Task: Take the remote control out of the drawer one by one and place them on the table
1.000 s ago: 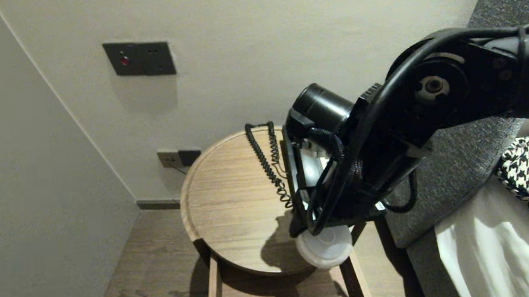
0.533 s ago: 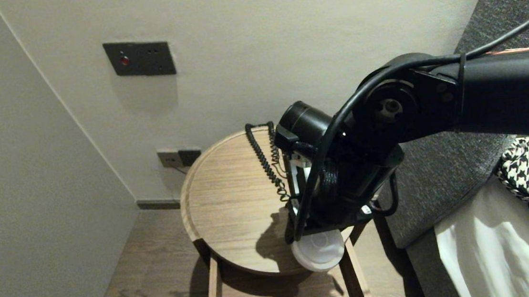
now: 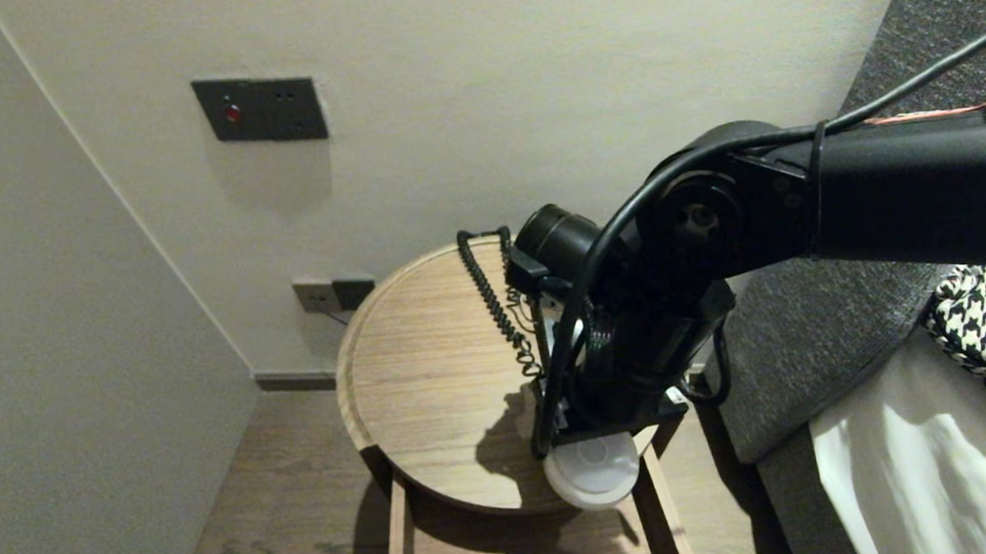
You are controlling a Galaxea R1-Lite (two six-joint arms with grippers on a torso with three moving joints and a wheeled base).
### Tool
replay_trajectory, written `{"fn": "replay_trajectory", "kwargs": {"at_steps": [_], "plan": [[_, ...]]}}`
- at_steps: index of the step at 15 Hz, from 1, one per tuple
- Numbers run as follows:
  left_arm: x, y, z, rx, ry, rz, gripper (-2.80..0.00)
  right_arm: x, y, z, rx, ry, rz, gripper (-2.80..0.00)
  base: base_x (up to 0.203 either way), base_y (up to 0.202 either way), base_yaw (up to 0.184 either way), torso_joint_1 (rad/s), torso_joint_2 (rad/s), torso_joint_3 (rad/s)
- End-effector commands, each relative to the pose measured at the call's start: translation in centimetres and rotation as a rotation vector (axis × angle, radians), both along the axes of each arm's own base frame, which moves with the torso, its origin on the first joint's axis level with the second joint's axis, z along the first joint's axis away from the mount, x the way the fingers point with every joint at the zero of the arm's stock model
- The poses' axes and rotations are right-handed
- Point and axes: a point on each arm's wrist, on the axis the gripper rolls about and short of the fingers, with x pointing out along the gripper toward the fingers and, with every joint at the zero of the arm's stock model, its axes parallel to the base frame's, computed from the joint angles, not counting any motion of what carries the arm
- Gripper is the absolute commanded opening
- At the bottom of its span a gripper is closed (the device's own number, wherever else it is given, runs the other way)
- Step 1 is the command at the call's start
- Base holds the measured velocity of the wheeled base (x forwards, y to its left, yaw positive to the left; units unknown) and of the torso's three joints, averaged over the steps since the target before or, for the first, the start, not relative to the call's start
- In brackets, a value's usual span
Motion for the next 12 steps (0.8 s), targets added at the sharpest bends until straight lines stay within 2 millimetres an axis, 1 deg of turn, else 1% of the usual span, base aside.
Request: {"fn": "replay_trajectory", "kwargs": {"at_steps": [1,6,12], "plan": [[-0.01,0.00,0.00,0.000,-0.002,0.001,-2.80,0.15,0.12,-0.44,-0.012,0.012,0.000,-2.80,0.000,0.000,0.000,0.000,0.00,0.000],[-0.01,0.00,0.00,0.000,-0.002,0.001,-2.80,0.49,0.05,-0.70,-0.018,0.011,-0.005,-2.80,0.000,0.000,0.000,0.000,0.00,0.000],[-0.01,0.00,0.00,0.000,-0.002,0.001,-2.80,0.31,-0.05,-0.33,-0.010,0.005,-0.006,-2.80,0.000,0.000,0.000,0.000,0.00,0.000]]}}
